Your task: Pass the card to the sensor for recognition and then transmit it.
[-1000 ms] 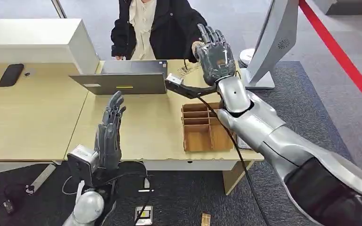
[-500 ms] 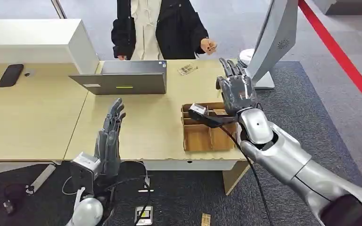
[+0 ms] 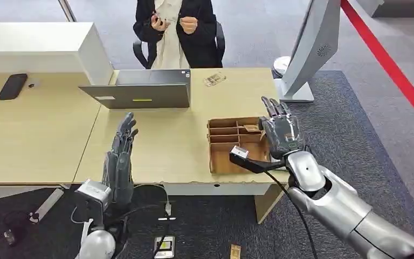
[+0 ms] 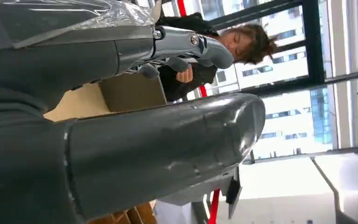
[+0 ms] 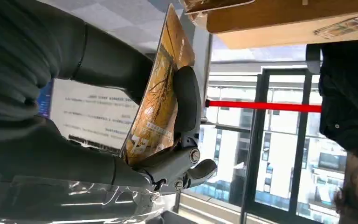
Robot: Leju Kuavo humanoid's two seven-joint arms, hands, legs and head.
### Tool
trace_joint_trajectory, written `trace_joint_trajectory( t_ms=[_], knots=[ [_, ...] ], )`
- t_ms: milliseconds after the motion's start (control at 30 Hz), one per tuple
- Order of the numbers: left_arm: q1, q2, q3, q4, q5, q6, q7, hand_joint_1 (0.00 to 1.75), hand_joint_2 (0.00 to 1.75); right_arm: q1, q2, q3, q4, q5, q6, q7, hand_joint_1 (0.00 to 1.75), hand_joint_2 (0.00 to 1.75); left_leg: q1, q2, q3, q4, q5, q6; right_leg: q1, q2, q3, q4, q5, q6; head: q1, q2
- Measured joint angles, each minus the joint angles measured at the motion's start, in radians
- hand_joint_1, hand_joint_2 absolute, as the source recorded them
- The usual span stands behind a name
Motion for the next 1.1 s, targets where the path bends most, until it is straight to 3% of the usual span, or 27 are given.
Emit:
trace_joint_trajectory(
  t_ms=[133, 533, 867, 1100],
  knots=[
    [0.000, 0.006, 0.000, -0.011, 0.000, 0.038, 0.002, 0.00, 0.00, -0.024, 0.015, 0.002, 0.022, -0.031, 0.011, -0.032, 1.75, 1.75, 0.000, 0.000, 0.000, 0.000, 0.000, 0.000, 0.000, 0.000, 0.000, 0.000, 0.000, 0.000, 0.000, 0.000],
    [0.000, 0.014, 0.000, -0.027, 0.004, 0.056, 0.003, 0.00, 0.00, -0.057, 0.050, 0.011, 0.091, -0.085, 0.042, -0.045, 1.75, 1.75, 0.000, 0.000, 0.000, 0.000, 0.000, 0.000, 0.000, 0.000, 0.000, 0.000, 0.000, 0.000, 0.000, 0.000],
    [0.001, 0.017, 0.000, -0.041, -0.003, 0.021, 0.027, 0.00, 0.00, -0.072, 0.077, 0.027, 0.262, -0.173, 0.055, 0.024, 1.75, 1.75, 0.000, 0.000, 0.000, 0.000, 0.000, 0.000, 0.000, 0.000, 0.000, 0.000, 0.000, 0.000, 0.000, 0.000],
    [0.007, 0.017, 0.000, -0.042, -0.006, -0.023, 0.027, 0.00, 0.00, -0.043, 0.028, 0.019, 0.288, -0.177, 0.081, 0.083, 1.75, 1.75, -0.001, 0.000, 0.000, 0.000, 0.000, 0.001, -0.001, 0.000, 0.000, 0.000, 0.000, 0.000, 0.000, 0.000]
  ],
)
